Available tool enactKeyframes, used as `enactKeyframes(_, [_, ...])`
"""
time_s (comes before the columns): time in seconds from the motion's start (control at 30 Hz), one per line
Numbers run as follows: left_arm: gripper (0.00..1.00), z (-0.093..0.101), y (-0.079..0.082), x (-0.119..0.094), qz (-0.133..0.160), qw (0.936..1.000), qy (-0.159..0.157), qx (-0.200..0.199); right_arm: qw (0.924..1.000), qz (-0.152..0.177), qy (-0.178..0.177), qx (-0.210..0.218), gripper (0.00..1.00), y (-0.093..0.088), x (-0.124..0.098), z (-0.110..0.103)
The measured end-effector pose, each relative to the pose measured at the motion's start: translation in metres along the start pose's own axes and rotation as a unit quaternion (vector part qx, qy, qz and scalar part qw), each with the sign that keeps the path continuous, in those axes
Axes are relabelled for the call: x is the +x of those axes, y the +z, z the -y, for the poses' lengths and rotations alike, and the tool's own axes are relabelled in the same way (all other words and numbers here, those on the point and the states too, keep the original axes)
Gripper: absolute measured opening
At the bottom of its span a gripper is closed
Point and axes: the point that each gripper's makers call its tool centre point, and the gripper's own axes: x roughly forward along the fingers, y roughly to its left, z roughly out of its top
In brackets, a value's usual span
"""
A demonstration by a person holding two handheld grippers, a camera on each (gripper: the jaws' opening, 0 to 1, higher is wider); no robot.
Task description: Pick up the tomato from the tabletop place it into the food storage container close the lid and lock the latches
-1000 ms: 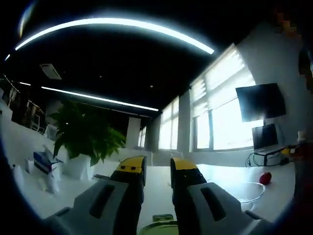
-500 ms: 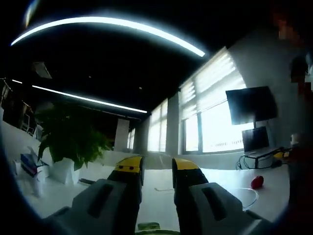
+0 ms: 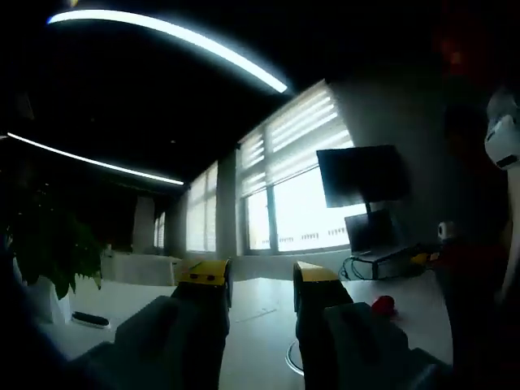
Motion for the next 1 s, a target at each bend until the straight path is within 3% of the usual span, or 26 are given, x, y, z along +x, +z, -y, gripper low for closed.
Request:
enactKeyframes(0.07, [0.31,0.007,-0.001,0.01,-0.003,0.9996,-0.023,-0.014,1.0,0.0,-0.001,0.005,0.42,-0.002,-0.002,0.005])
enactKeyframes(0.3, [0.32,0.028,-0.006,0.048,-0.022,0.9961,-0.085,-0.008,0.9999,-0.001,0.002,0.01,0.42,-0.007,-0.008,0.014])
enactKeyframes(0.67, [0.34,0.06,-0.019,0.088,-0.045,0.985,-0.166,0.002,0.9994,0.007,-0.009,0.034,0.42,-0.007,-0.019,0.027])
enactKeyframes(0.8, [0.34,0.077,-0.026,0.1,-0.055,0.9777,-0.203,0.001,0.9994,0.008,-0.01,0.031,0.42,-0.004,-0.021,0.028])
enactKeyframes(0.9, [0.34,0.097,-0.036,0.104,-0.075,0.9666,-0.244,0.016,0.9996,0.006,-0.011,0.027,0.42,-0.004,-0.022,0.027])
enactKeyframes(1.0, [0.35,0.109,-0.043,0.111,-0.083,0.96,-0.266,0.024,0.9996,0.005,-0.012,0.027,0.42,-0.004,-0.024,0.025])
